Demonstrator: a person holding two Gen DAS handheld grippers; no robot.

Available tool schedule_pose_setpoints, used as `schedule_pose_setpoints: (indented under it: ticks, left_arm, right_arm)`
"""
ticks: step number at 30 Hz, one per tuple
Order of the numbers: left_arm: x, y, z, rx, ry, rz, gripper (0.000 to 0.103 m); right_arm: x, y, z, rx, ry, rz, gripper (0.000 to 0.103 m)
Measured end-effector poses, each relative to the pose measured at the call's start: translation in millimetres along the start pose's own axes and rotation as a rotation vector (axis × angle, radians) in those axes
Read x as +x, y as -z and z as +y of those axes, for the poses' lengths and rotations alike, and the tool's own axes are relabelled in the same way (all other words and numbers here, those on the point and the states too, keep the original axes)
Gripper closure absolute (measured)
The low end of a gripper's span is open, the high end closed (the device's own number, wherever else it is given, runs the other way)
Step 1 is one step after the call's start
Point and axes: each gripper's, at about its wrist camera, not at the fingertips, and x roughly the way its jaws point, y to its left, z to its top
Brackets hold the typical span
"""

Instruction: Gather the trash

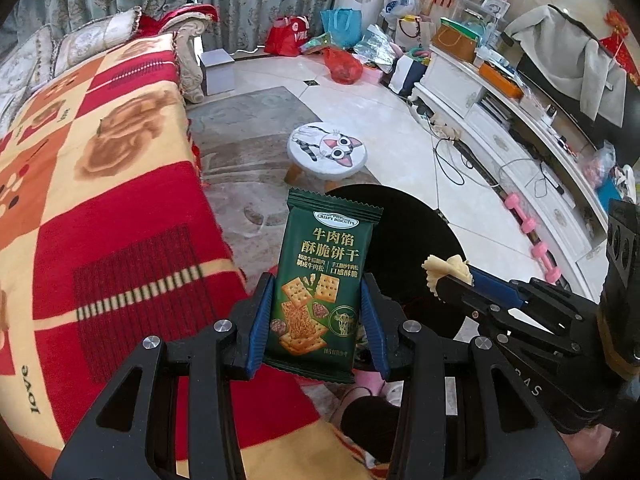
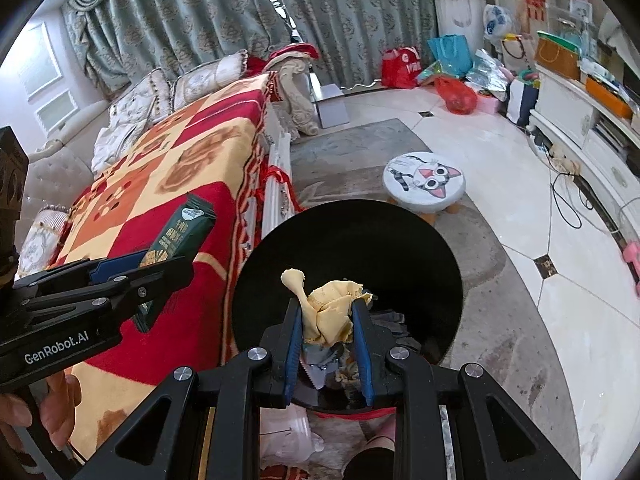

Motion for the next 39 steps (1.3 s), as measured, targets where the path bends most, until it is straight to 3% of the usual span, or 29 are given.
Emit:
schedule_pose_setpoints:
  ticks: [23,34,35,37,39]
  left_arm:
    - [30,-6,-8,-0.032,0.096,0.045,0.062]
    - [28,-8,-7,-0.036,0.100,0.028,0.059]
    - [27,-7,-7,-0.036,0.097,0.026,0.055]
    - [25,-6,-5,-0.039,0.091,0.015,0.051]
    - [21,-3,-4,-0.042,0.083,-0.002,0.049]
  right_arm:
    - [15,-4,-24,0.056,0.004,0.016,0.080]
    - [14,-4,-25,0.065,0.000,0.016,0.080]
    - [14,-4,-25,0.063,0.006,0.015,0.078]
    - [14,-4,-22,0.058,0.009,0.015,0.065]
    - [12,-4,-20,0.058,-0.007,0.005,0.063]
